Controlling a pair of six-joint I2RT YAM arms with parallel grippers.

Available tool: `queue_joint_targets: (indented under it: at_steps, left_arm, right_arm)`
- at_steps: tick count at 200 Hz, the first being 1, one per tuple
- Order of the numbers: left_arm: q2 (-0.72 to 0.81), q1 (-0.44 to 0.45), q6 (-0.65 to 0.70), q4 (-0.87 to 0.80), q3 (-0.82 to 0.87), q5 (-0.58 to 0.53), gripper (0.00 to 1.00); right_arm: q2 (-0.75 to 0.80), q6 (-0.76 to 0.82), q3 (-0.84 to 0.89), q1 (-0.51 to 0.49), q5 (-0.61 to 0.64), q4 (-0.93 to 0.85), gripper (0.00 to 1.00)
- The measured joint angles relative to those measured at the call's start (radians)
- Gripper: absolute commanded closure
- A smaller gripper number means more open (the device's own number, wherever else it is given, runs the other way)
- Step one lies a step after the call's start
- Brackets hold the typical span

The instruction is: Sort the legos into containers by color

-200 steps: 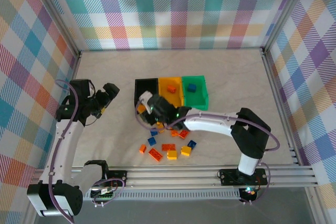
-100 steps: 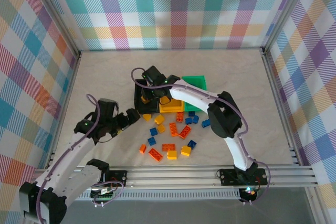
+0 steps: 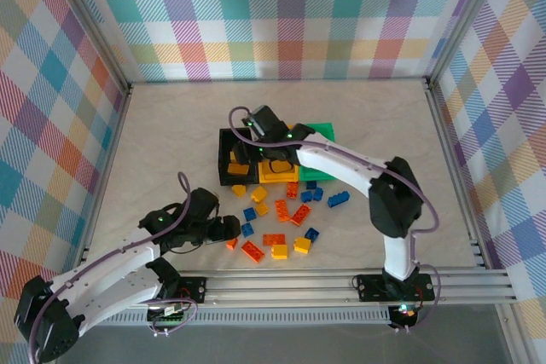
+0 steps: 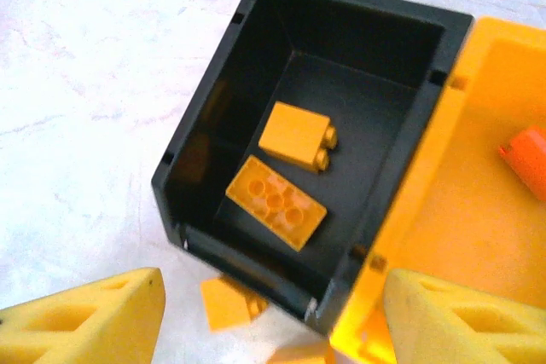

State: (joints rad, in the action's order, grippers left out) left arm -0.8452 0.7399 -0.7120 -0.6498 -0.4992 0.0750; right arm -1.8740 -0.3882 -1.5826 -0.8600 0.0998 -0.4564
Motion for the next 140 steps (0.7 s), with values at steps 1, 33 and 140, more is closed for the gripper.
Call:
queue_joint_targets:
  at_steps: [1, 33, 140]
  left_arm:
    - [-0.002, 0.002, -0.001, 0.000, 0.000, -0.001, 0.28]
    - [-0.126, 0.078, 0.004, 0.018, -0.003, -0.056, 0.33]
    - [-0.303, 0.161, 0.010, 0.058, -0.065, -0.152, 0.74]
  right_arm:
    - [0.003, 0.000, 0.003, 0.000, 0.000, 0.001, 0.31]
    - [0.123, -0.023, 0.165, 0.003, 0.011, 0.043, 0.31]
    - [0.334, -0.077, 0.414, 0.039, 0.052, 0.079, 0.30]
